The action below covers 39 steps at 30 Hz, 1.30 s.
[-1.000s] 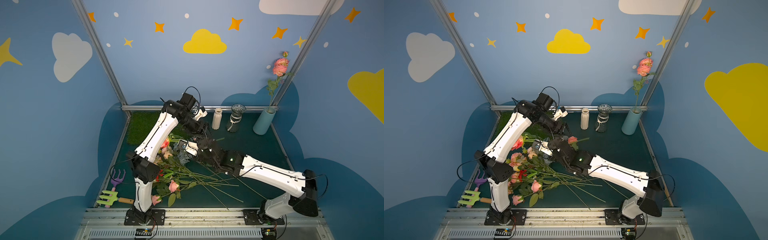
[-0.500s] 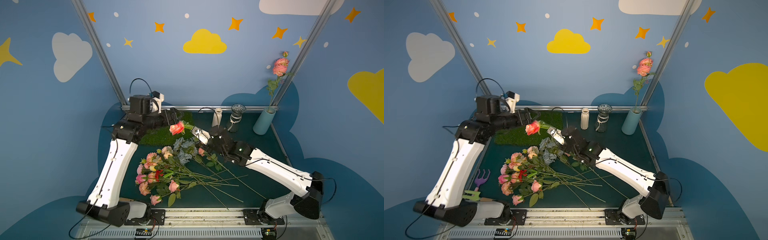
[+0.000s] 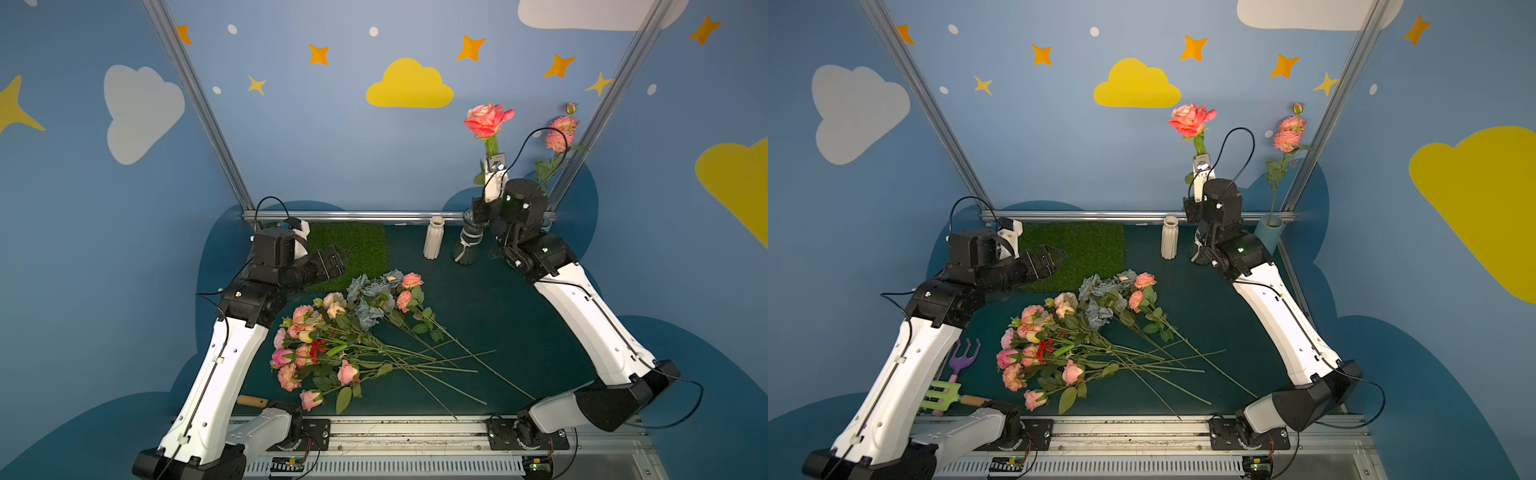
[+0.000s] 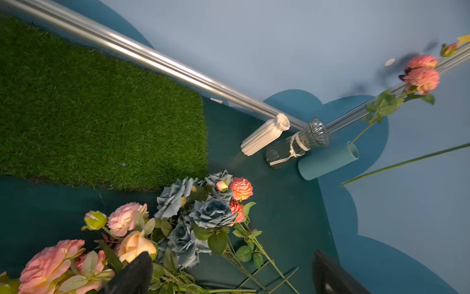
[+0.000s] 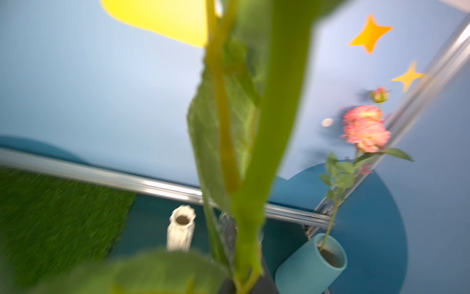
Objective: Place the pink flowers into the vase
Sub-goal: Place the flower in the vase.
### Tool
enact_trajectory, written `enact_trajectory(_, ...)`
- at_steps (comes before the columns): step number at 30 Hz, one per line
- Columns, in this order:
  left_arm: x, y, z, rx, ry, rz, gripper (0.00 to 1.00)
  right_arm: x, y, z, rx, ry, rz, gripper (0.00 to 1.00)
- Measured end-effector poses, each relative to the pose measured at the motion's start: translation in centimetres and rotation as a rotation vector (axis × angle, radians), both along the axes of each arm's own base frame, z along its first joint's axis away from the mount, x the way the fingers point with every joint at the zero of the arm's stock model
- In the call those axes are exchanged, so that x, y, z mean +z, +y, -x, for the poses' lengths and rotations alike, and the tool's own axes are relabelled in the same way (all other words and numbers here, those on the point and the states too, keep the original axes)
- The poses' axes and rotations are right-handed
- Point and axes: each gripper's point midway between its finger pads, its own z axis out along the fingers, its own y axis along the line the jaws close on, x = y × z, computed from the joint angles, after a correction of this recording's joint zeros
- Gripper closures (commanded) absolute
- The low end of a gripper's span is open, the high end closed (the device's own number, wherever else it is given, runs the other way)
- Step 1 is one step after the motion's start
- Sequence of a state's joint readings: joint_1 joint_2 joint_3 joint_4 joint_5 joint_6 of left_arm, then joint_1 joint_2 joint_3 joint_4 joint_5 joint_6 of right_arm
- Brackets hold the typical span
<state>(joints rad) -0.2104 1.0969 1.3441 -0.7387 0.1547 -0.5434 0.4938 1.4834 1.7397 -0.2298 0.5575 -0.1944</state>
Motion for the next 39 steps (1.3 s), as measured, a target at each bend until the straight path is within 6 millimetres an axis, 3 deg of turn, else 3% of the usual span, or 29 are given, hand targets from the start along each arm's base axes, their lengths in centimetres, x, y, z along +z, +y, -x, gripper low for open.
enact_trajectory(6, -1.8, 0.0, -0.2, 0.000, 0.010, -0.004, 0.03, 2.7, -5.8, -2.8, -0.239, -0.173, -0.011, 1.00)
enact_trajectory(16, -2.8, -0.9, -1.3, -0.034, 0.024, 0.013, 0.04, 2.8, -7.4, -7.0, -0.361, -0.330, 0.074, 1.00)
enact_trajectory(24, -3.1, -1.1, -1.5, -0.043, 0.033, 0.022, 0.04, 3.6, -10.5, -7.1, -0.433, -0.391, 0.042, 1.00)
enact_trajectory(28, -3.0, -1.1, -1.5, -0.047, 0.033, 0.026, 0.04, 2.7, -11.7, -7.4, -0.452, -0.394, 0.011, 1.00)
enact_trajectory(35, -3.0, -1.4, -1.3, -0.066, 0.033, 0.035, 0.04, -0.8, -13.7, -8.4, -0.470, -0.353, -0.066, 1.00)
enact_trajectory(39, -2.9, -1.5, -1.4, -0.071, 0.029, 0.039, 0.04, -1.2, -14.6, -8.6, -0.478, -0.362, -0.123, 1.00)
